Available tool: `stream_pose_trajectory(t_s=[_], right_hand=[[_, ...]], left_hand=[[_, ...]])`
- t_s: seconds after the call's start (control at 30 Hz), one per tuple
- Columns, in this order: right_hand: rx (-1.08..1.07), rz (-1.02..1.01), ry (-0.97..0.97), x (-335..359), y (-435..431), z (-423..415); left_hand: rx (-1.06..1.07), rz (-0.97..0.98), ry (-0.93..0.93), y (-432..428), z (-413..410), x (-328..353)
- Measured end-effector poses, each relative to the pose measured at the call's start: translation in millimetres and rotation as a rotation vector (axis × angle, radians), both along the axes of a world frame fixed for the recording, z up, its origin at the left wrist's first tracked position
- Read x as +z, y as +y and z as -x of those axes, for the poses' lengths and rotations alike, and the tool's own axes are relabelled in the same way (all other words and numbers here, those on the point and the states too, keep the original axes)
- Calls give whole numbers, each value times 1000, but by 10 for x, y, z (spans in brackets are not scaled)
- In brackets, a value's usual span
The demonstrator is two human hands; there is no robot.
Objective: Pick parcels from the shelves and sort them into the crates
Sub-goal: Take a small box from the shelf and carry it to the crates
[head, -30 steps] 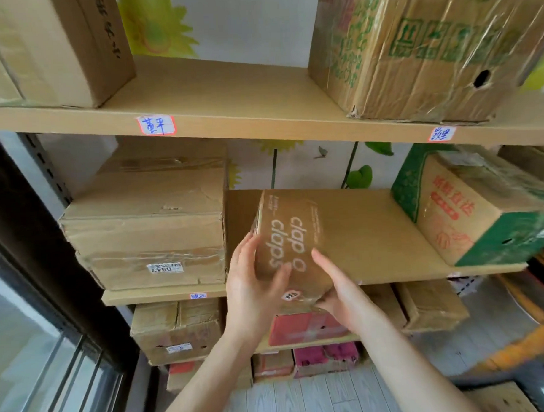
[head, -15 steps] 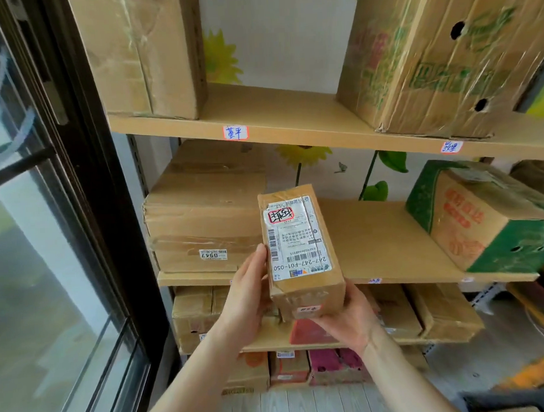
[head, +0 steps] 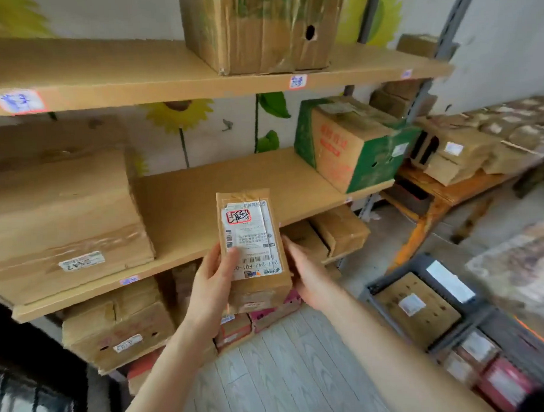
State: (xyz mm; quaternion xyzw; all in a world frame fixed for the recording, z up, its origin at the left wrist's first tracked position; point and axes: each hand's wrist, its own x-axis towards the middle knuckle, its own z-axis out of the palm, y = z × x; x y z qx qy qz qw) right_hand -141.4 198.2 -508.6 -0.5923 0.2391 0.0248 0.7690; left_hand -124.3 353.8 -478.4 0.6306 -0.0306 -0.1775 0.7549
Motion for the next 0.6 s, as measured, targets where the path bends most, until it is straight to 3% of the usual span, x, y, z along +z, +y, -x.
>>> stream_pose_trajectory(t_s=[0.23,0.47,0.6], right_hand=[[-316,26,30,-330,-1321,961],[-668,-103,65,-741,-3149,2686],[-896,-78,180,-939,-3913,3602]], left_hand=[[-328,-80,57,-1656,427,-388],[-676,-159,34,-3871,1703,-844],[-839,-194,63,-4841,2494,-1070]])
